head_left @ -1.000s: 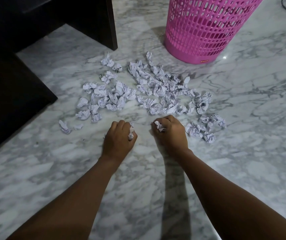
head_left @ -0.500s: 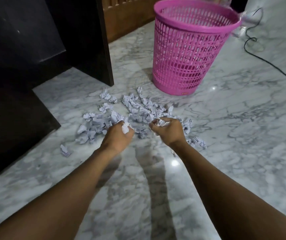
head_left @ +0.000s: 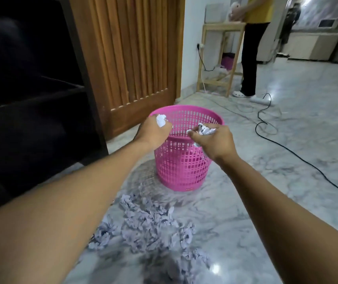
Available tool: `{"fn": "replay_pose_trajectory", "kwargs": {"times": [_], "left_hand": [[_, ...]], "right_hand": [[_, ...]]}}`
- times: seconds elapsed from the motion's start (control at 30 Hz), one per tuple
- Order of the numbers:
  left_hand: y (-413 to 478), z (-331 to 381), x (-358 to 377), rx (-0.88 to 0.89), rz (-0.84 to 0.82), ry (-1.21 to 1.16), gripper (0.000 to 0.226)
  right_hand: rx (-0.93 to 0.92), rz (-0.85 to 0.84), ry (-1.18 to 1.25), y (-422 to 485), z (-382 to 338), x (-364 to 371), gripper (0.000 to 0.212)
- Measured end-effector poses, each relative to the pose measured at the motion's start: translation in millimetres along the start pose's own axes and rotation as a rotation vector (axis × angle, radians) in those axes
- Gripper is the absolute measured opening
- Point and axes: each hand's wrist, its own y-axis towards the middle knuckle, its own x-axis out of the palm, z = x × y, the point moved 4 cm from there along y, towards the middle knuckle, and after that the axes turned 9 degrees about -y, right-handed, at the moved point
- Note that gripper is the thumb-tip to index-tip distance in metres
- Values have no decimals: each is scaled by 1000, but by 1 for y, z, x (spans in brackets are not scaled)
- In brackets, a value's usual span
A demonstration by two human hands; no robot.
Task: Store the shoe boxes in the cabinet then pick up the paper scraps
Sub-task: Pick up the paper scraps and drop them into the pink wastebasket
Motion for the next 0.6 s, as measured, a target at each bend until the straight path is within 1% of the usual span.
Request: {"fn": "replay_pose_trajectory", "kwargs": {"times": [0.07,0.17,0.2,0.27,0.33,0.4,0.5,0.53,0.6], "left_hand": [[25,12,15,1,29,-12,26],[60,16,35,0,109,-88,14],[70,12,42,-17,120,-134,14],[92,-1,58,-28,108,-183,10],[113,-20,74,-53,62,-166,6],[131,-45,89,-105,-38,-100,14],[140,-76,111,-123,-373,216,23],[141,-83,116,-118,-454,282,27],[144,-89,122,-82,-541,287,33]], "right_hand": [[4,30,5,12,4,-9,13],[24,59,26,27,15,-10,13],[34,74,45,32,20,-9,12],[50,104,67,45,32,-2,11],[61,141,29,60,45,5,12],[74,190,-14,76,56,10,11],[105,246,-68,100,66,20,10],[107,259,-91,109,67,25,11],[99,280,-144,126,68,33,12]]}}
